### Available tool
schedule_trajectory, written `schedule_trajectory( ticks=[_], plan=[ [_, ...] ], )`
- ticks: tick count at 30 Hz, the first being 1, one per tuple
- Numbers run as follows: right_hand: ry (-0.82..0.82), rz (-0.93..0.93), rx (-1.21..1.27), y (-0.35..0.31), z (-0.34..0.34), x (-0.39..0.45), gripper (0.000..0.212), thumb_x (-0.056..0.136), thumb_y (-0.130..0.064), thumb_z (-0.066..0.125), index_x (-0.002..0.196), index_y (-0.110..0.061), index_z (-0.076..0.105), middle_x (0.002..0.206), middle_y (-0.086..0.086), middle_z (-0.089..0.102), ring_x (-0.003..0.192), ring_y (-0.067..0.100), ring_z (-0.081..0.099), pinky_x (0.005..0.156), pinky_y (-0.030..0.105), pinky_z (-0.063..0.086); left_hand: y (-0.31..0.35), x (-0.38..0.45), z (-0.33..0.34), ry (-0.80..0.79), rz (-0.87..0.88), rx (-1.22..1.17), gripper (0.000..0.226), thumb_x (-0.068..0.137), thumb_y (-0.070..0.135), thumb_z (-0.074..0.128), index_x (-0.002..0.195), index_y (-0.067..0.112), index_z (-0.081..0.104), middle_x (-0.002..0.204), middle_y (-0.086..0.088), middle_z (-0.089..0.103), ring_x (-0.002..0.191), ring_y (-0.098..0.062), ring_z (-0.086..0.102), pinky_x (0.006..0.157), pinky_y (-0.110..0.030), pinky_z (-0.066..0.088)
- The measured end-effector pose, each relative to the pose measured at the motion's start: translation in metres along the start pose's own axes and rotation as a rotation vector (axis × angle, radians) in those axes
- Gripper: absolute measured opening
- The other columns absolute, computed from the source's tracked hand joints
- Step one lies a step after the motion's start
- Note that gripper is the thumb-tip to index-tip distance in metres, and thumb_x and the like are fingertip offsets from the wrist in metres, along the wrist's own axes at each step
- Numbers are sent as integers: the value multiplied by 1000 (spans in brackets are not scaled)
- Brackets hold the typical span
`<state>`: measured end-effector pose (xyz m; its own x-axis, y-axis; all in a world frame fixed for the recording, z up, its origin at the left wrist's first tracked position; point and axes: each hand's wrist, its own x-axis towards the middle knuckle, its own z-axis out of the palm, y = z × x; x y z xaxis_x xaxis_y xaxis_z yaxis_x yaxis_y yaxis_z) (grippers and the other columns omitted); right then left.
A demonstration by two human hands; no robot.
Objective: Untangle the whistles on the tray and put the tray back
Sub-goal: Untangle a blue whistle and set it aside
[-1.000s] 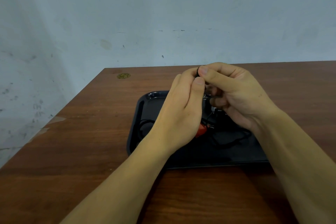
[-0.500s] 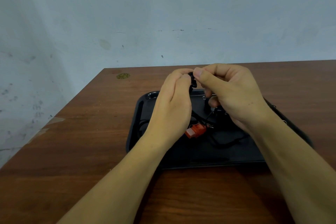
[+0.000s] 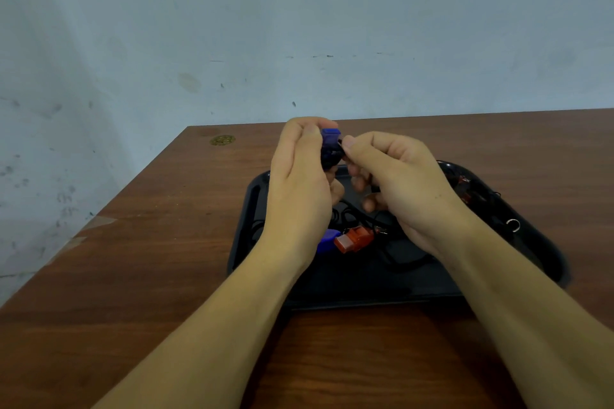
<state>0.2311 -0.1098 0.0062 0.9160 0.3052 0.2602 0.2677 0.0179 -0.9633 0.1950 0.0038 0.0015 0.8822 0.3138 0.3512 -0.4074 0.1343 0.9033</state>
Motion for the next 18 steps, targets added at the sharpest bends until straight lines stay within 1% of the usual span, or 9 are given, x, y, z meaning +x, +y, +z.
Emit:
schedule_trajectory(
  ticks=[3, 6, 7, 10, 11, 13, 14, 16, 18],
  plan=[
    [-55, 68, 77, 1, 0, 1, 30, 100, -28, 58, 73, -18, 66, 67, -2, 61, 59, 10, 54, 44, 21, 40, 1, 0, -1, -6, -50, -62, 31, 109, 23, 31, 101, 18, 61, 77, -4, 55, 52, -9, 46, 49, -29, 35],
    [-110, 120, 133, 1, -2, 1, 28, 99, -28, 59, 75, -15, 63, 80, 15, 67, 64, 18, 57, 44, 21, 40, 3, 0, 0, -34, -103, -136, 32, 110, 26, 30, 108, 15, 60, 71, -4, 54, 47, -9, 46, 49, -30, 35],
    [-101, 113, 127, 2, -3, 2, 26, 98, -29, 61, 77, -14, 64, 82, 15, 68, 65, 19, 57, 45, 21, 40, 2, 0, 0, -32, -121, -150, 32, 110, 27, 30, 106, 14, 60, 67, -2, 54, 46, -8, 45, 48, -29, 34],
    [25, -20, 44, 3, -2, 1, 7, 95, -23, 66, 93, -16, 65, 76, -2, 67, 64, 8, 58, 47, 22, 44, 0, 1, 1, -7, -181, -199, 33, 109, 25, 34, 100, 10, 62, 66, -2, 51, 49, -9, 37, 46, -26, 29],
    [49, -77, 24, 4, -1, 0, 5, 94, -20, 67, 97, -18, 65, 77, -4, 66, 63, 5, 59, 48, 22, 46, -1, 2, 1, -2, -193, -215, 32, 109, 25, 35, 101, 9, 62, 67, -3, 49, 51, -10, 35, 45, -26, 29],
    [43, -139, 21, 4, 2, -1, 3, 94, -17, 67, 96, -19, 67, 82, -4, 68, 63, 2, 60, 48, 21, 46, -2, 3, 0, 2, -203, -253, 32, 109, 24, 35, 104, 7, 62, 70, -4, 50, 52, -10, 36, 45, -25, 29],
    [36, -144, 39, 4, 4, -2, 4, 95, -16, 67, 96, -18, 69, 81, -6, 69, 62, 1, 61, 47, 21, 46, -2, 3, -1, 0, -204, -275, 33, 109, 24, 35, 106, 6, 62, 71, -4, 50, 53, -10, 36, 45, -25, 29],
    [31, -129, 83, 5, 6, -3, 5, 95, -14, 65, 97, -15, 69, 72, -10, 70, 58, 0, 63, 46, 19, 46, -3, 4, -2, -1, -211, -322, 34, 109, 23, 34, 106, 4, 62, 70, -5, 51, 53, -10, 35, 46, -24, 28],
    [28, -121, 107, 6, 7, -4, 5, 95, -14, 65, 97, -14, 70, 67, -8, 71, 56, 1, 64, 48, 18, 47, -3, 5, -3, -5, -223, -359, 34, 109, 23, 34, 106, 3, 61, 67, -4, 50, 53, -11, 34, 45, -24, 27]
  ],
)
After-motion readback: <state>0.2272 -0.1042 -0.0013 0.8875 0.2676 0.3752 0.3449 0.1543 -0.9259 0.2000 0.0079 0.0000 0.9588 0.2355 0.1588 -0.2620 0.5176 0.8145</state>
